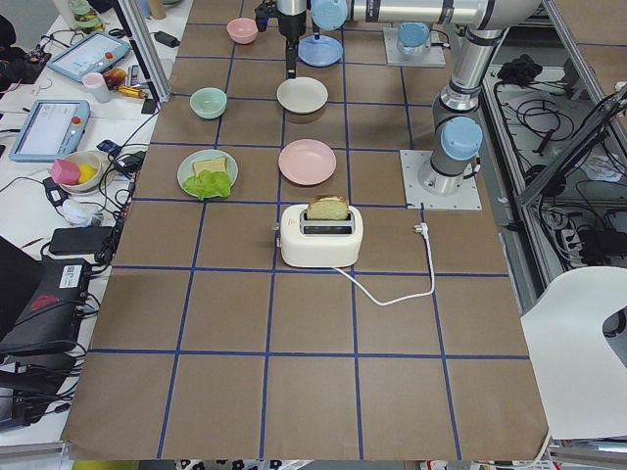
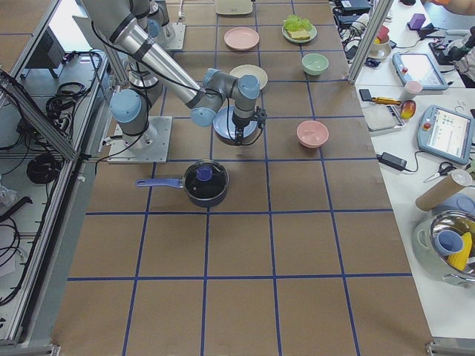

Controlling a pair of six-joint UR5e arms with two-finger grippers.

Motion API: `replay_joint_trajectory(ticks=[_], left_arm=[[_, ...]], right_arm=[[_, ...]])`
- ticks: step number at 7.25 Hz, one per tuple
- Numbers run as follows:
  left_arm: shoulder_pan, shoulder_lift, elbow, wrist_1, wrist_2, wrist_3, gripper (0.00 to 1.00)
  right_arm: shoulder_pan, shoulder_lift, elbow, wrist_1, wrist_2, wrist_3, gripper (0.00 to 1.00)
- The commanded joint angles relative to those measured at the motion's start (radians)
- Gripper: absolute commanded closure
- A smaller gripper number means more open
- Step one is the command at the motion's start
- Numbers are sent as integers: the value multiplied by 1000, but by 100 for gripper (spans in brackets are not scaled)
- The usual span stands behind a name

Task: Stack three plates with pink and blue
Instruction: 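Lower the left gripper to the pink plate rim while the right lifts the blue plate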

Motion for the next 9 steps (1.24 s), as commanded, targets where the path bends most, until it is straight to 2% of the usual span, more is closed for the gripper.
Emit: replay_joint_trajectory(ticks=[1, 3, 4, 5, 6, 7, 8, 9], left_arm=[[-1, -48, -176, 246, -5, 9, 0], [-1, -100, -217, 256, 3, 9, 2], [-1, -132, -215, 256, 3, 9, 8], [1, -162, -217, 256, 6, 11, 13], [1, -187, -218, 256, 19, 12, 14], [1, -212, -220, 256, 56, 21, 20], [4, -226, -227, 255, 61, 49, 31], [25, -241, -250, 258, 59, 40, 31]], right_arm=[[0, 2, 12, -1, 2, 0, 1], [0, 2, 53, -67, 2, -1, 9], [0, 2, 55, -67, 2, -1, 30], [0, 2, 55, -66, 2, -3, 66], [0, 0, 54, -64, 2, 2, 85], [0, 0, 54, -61, 2, 0, 99], [0, 0, 42, -59, 3, -15, 100], [0, 0, 26, -41, 2, -21, 100]])
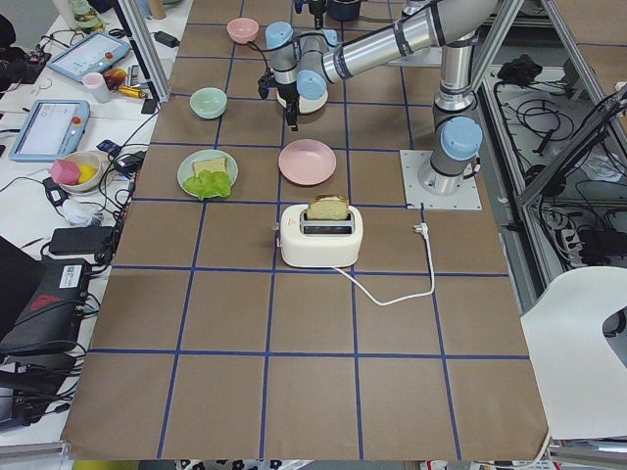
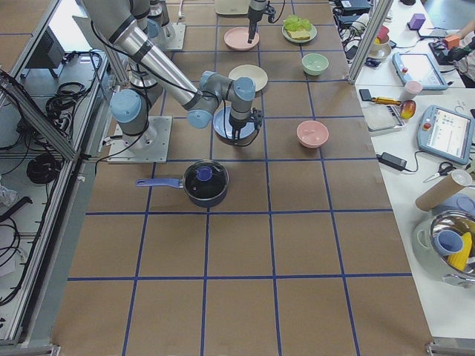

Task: Stack three plates with pink and blue
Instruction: 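Lower the left gripper to the pink plate rim while the right lifts the blue plate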

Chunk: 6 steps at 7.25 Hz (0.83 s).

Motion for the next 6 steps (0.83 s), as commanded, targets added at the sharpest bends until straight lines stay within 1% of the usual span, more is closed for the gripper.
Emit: replay_joint_trajectory(ticks=[1, 2, 4, 5, 6], left_arm=[[31, -24, -40, 2, 5, 0, 33], [31, -32, -49, 2, 5, -9, 40], [29, -43, -49, 0, -1, -72, 41], [29, -48, -51, 0, -3, -101, 41], [28, -52, -49, 0, -4, -126, 41]], right_arm=[[-2, 0, -18, 27, 1, -9, 100], [-2, 0, -18, 45, 2, -9, 100], [-14, -1, -40, 56, 2, -9, 100], [-37, -1, -81, 124, 7, -9, 100], [-47, 0, -112, 152, 25, -11, 100]])
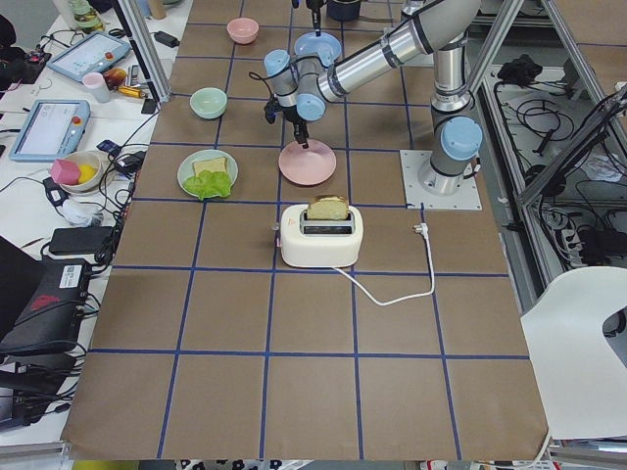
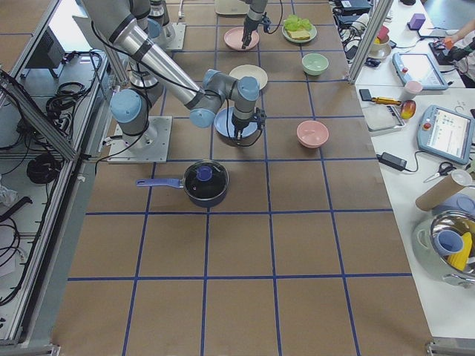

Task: Stack three plates with pink and blue
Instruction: 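Lower the left gripper to the pink plate rim while the right lifts the blue plate, then grasp the pink plate rim with the left gripper and lift it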

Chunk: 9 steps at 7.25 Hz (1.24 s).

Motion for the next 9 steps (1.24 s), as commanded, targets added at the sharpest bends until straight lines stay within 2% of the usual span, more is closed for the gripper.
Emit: replay_joint_trajectory(ticks=[1, 2, 3, 4, 5, 6, 7, 9], left_arm=[[-1, -7, -1, 0, -4, -68, 41], [-3, -13, 3, 1, -15, -111, 41], [-4, -17, 2, 1, -15, -116, 46], [-4, -18, 0, 1, -13, -110, 59], [-4, -20, 2, 1, -13, -107, 67], [-6, -20, 5, 1, -13, -104, 87], [-7, -21, 5, 0, -12, -102, 99], [-11, -30, 3, 0, -1, -99, 100]], right_arm=[[-19, -2, -59, 44, 16, 6, 100], [-21, 0, -88, 68, 34, 14, 100], [-21, -8, -108, 111, 42, 16, 100], [-22, -8, -145, 157, 45, 14, 100], [-22, -8, -190, 227, 52, 17, 100], [-22, -2, -235, 263, 51, 17, 100], [-24, 7, -245, 281, 51, 17, 100], [-25, 0, -293, 352, 51, 32, 100]])
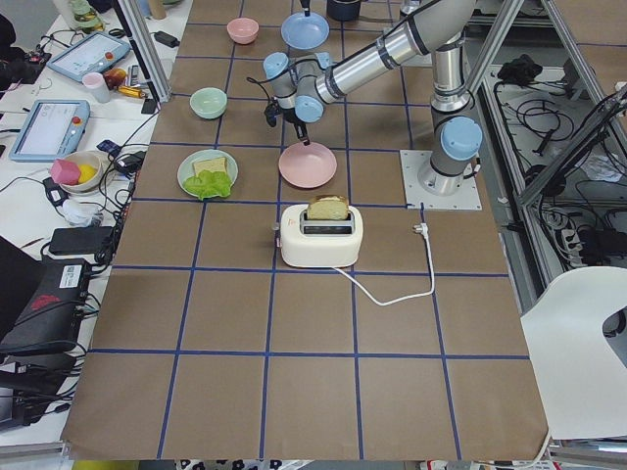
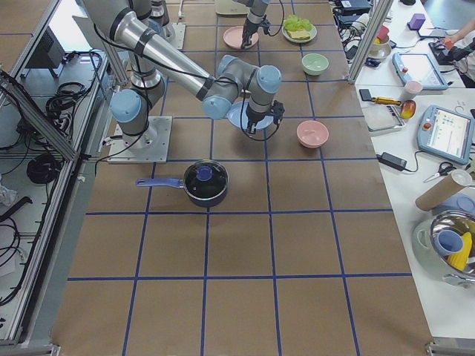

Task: Stack three plates with pink and blue
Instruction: 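Grasp the pink plate rim with the left gripper and lift it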

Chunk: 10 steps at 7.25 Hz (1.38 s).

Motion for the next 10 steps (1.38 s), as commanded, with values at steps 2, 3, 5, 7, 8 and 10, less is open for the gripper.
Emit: replay_joint_trajectory(ticks=[2, 3, 5, 7, 8, 10], left_arm=[[-6, -13, 8, 1, 4, -3, 100], [-22, -10, 31, 0, 8, -12, 100], [-84, -13, 152, -110, 28, -28, 100], [-144, -36, 300, -234, 53, -65, 100], [-178, -60, 360, -253, 53, -100, 100], [-256, -125, 459, -266, 48, -187, 100]], right_arm=[[1, 2, -76, 93, -3, 22, 100], [3, 5, -78, 89, -12, 22, 100], [3, 11, -81, 90, -14, 22, 100], [3, 11, -81, 90, -14, 22, 100], [3, 13, -81, 89, -15, 22, 100], [3, 17, -81, 89, -20, 22, 100]])
